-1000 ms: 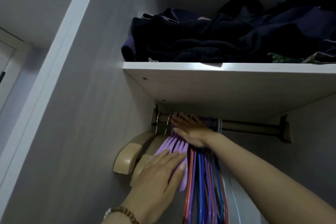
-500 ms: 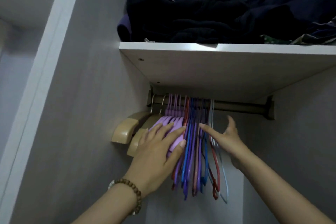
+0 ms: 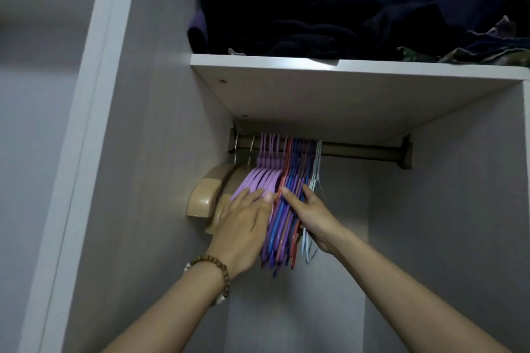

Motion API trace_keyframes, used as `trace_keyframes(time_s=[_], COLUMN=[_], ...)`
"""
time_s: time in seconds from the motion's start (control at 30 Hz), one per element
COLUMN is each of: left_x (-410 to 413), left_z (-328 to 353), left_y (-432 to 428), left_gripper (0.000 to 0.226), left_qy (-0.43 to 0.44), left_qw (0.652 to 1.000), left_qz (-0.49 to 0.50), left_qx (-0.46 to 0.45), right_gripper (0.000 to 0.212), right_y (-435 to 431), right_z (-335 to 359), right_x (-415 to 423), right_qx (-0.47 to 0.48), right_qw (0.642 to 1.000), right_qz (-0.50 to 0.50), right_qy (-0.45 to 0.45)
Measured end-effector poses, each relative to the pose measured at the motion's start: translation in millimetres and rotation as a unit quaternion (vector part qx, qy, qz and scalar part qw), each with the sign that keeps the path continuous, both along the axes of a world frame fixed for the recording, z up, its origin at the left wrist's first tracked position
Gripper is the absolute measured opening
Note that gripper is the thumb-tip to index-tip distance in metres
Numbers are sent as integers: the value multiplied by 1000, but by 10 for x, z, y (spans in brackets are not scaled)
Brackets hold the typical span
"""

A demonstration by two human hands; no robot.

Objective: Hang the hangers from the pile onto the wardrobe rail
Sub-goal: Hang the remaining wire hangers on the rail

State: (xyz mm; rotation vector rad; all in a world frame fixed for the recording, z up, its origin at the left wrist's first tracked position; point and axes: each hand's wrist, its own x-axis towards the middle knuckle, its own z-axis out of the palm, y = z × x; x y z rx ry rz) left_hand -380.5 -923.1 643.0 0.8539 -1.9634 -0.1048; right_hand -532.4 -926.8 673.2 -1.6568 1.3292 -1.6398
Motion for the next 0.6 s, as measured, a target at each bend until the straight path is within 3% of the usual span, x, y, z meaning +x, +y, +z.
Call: trace_keyframes(time_s=[0.13, 0.4, 0.5, 0.6], left_x=[-46, -109, -81, -35], left_z=[-39, -125, -156, -144], left_y=[-22, 93, 224, 391], left_gripper=[54, 50, 53, 54], left_qy=[-2, -35, -37, -40], left_qw=[1000, 999, 998, 998], left_qz=[-7, 11, 24, 38], left_qx=[3, -29, -35, -37], right_gripper=[46, 60, 52, 59], right_y=[84, 358, 619, 950], right_z=[-45, -41, -78, -71], right_x=[-141, -132, -142, -235], right_qx=[34, 81, 38, -3], right_qw=[999, 996, 994, 971], right_qz=[29, -19, -63, -162], right_qy=[0, 26, 79, 179])
